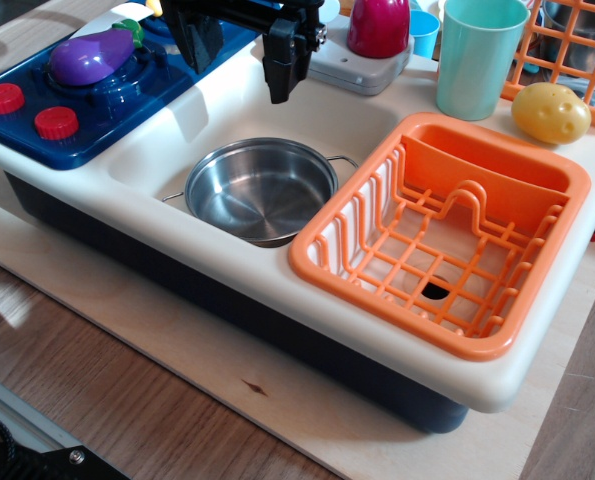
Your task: Put pan from sink into drying rack
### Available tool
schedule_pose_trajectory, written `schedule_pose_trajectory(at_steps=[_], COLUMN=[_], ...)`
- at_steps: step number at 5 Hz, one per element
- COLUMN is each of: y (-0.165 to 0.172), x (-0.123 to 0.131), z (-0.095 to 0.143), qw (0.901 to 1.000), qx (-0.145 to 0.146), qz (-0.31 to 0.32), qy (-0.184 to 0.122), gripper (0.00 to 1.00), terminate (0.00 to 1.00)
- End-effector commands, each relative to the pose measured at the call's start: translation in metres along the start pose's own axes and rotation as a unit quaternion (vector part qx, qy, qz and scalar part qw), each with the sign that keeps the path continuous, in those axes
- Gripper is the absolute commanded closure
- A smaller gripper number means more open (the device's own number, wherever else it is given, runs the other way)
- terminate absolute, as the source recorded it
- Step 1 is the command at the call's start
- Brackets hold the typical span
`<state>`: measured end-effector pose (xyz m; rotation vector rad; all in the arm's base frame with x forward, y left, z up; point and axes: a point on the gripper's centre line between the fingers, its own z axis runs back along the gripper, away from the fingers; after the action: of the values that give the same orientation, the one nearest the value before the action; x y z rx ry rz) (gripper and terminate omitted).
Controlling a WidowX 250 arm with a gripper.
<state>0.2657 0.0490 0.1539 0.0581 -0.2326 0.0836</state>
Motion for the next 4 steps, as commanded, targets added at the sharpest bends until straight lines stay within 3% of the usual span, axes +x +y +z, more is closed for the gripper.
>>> schedule_pose_trajectory(at_steps=[1,4], y=[0.0,0.008], x=[0.0,0.004], z=[0.0,-0.041], qw=[1.0,0.9978], qx=[0.0,-0.007], qz=[0.0,-0.058], qy=[0.0,-0.031], gripper=[0.0,0.0], terminate=[0.0,0.0])
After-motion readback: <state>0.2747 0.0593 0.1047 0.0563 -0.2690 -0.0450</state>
